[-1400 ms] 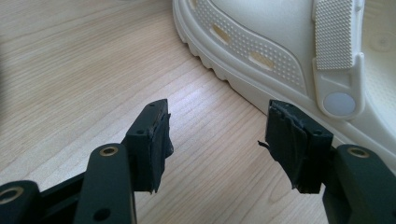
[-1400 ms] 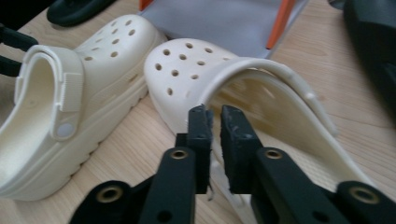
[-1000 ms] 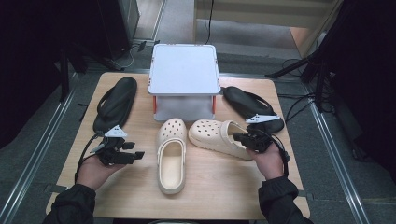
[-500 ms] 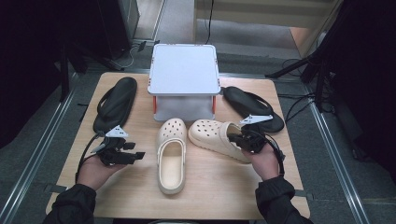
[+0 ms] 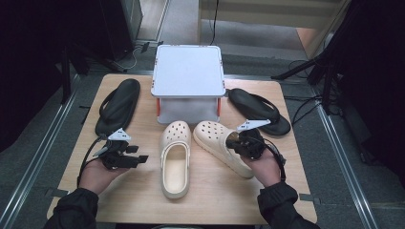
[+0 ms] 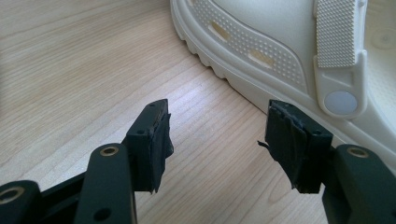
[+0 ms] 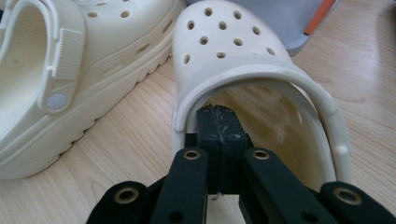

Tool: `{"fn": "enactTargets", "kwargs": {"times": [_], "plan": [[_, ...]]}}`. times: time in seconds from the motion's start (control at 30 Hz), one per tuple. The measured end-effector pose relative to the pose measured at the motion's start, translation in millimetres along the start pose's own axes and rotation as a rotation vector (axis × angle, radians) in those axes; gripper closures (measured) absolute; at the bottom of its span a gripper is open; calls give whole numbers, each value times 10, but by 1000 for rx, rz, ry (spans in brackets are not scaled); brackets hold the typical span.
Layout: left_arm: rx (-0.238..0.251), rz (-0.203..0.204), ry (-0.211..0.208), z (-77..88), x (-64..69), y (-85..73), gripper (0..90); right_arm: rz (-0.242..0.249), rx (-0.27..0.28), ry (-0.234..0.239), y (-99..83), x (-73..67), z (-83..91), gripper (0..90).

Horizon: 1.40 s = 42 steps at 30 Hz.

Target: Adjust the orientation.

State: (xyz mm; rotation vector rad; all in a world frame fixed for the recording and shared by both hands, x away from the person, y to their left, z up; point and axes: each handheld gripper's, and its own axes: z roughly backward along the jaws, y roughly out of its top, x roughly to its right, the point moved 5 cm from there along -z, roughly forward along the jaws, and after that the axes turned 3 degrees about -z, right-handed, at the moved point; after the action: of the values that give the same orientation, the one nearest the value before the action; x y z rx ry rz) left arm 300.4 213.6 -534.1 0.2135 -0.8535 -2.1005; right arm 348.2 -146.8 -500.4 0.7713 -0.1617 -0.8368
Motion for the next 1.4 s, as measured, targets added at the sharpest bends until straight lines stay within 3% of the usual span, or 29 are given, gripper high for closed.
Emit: {"fn": "enactTargets", "kwargs": {"times": [0.07,0.2,0.33,0.43,0.53,0.67,0.83,0.9,1.23,1.33,1.4], "plan": [[2,-6,-8,1,10,2,442,9,1,7,5,-22,-10,900],[8,23,-57,-18,35,30,628,18,-4,18,14,-83,-32,900],[16,25,-69,-48,30,98,768,21,-6,31,22,-127,-54,900],[1,4,-81,-103,23,145,899,24,-7,41,31,-165,-72,900],[-7,-25,-89,-183,48,179,900,32,-7,47,39,-197,-90,900],[-28,-4,-89,-285,7,191,900,35,-9,61,46,-236,-109,900],[-14,46,-95,-367,-60,226,900,43,-8,67,53,-271,-126,900],[-22,48,-94,-400,-54,227,900,42,-9,72,58,-292,-137,900],[-51,16,-95,-517,50,250,898,68,-8,97,88,-413,-199,900],[-53,23,-103,-513,49,243,896,67,1,105,91,-419,-133,900],[-55,20,-100,-515,53,241,896,54,37,117,109,-415,-32,900]]}}
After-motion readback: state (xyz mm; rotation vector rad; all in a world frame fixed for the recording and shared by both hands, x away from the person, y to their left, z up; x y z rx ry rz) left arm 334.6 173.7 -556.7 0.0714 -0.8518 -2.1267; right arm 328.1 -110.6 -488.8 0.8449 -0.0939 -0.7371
